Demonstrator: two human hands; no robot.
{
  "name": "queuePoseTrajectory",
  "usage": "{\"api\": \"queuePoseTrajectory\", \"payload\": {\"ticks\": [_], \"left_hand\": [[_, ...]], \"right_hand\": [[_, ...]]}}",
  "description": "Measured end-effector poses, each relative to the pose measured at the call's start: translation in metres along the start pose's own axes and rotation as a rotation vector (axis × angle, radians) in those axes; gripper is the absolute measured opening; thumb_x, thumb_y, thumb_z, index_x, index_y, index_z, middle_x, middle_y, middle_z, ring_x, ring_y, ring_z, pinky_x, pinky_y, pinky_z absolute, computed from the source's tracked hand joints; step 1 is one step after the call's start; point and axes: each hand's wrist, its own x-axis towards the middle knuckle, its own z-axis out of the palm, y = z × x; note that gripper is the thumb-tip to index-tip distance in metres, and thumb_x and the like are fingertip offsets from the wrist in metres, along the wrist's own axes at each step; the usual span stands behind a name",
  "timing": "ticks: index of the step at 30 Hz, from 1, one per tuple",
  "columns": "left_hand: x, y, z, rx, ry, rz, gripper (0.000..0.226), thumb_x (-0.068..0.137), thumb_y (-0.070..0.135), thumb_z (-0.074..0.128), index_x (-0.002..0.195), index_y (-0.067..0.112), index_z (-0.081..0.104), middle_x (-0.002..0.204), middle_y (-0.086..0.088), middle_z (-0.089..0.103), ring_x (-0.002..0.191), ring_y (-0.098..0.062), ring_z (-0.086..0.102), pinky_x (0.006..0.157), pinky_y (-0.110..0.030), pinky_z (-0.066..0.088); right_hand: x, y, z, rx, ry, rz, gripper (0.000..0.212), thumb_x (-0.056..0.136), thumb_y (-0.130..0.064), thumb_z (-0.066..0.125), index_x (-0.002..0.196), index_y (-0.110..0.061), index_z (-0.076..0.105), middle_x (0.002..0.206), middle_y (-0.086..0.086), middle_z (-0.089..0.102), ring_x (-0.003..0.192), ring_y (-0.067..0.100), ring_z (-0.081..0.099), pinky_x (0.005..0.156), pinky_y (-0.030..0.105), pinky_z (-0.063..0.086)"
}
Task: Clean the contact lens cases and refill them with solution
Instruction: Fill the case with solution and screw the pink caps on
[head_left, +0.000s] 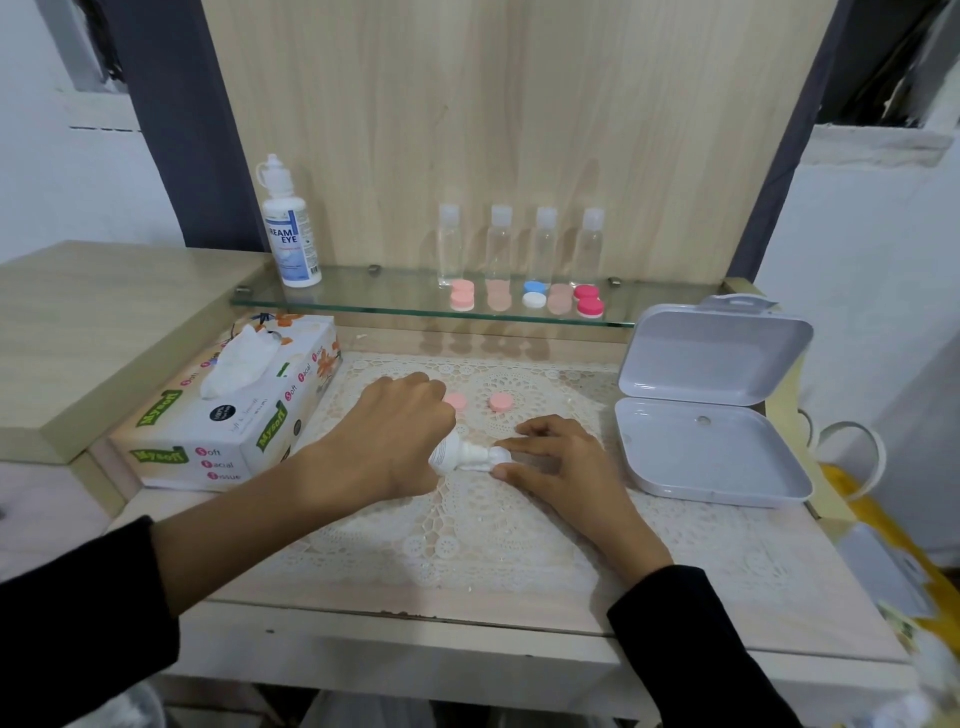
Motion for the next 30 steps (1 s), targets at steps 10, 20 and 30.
{"api": "queuePoseTrajectory", "payload": {"ticks": [10, 20, 30], "left_hand": [[0.001, -0.001, 0.002, -0.003, 0.007, -0.001, 0.022, 0.078, 0.028, 0.062, 0.096, 0.015, 0.063, 0.083, 0.002, 0.042, 0.080, -0.017, 0.044, 0.061, -0.029, 0.031], [-0.002, -0.004, 0.017, -0.106, 0.028, -0.024, 0.031, 0.076, 0.036, 0.065, 0.101, 0.019, 0.063, 0.087, 0.003, 0.044, 0.086, -0.017, 0.049, 0.062, -0.029, 0.038], [-0.006, -0.026, 0.042, -0.835, 0.344, -0.334, 0.052, 0.068, 0.041, 0.081, 0.111, 0.018, 0.064, 0.097, 0.004, 0.062, 0.085, -0.015, 0.055, 0.072, -0.030, 0.042]], "right_hand": [[0.000, 0.002, 0.001, 0.005, -0.010, -0.009, 0.034, 0.080, -0.047, 0.073, 0.112, -0.037, 0.071, 0.120, -0.015, 0.057, 0.113, 0.003, 0.045, 0.092, 0.029, 0.041], [0.001, 0.003, 0.002, 0.029, -0.002, -0.001, 0.033, 0.079, -0.045, 0.074, 0.111, -0.037, 0.071, 0.120, -0.015, 0.058, 0.111, 0.001, 0.045, 0.092, 0.027, 0.041], [0.001, 0.004, 0.001, 0.035, -0.004, 0.011, 0.032, 0.079, -0.048, 0.073, 0.110, -0.040, 0.071, 0.119, -0.017, 0.057, 0.112, 0.000, 0.046, 0.094, 0.028, 0.041]]}}
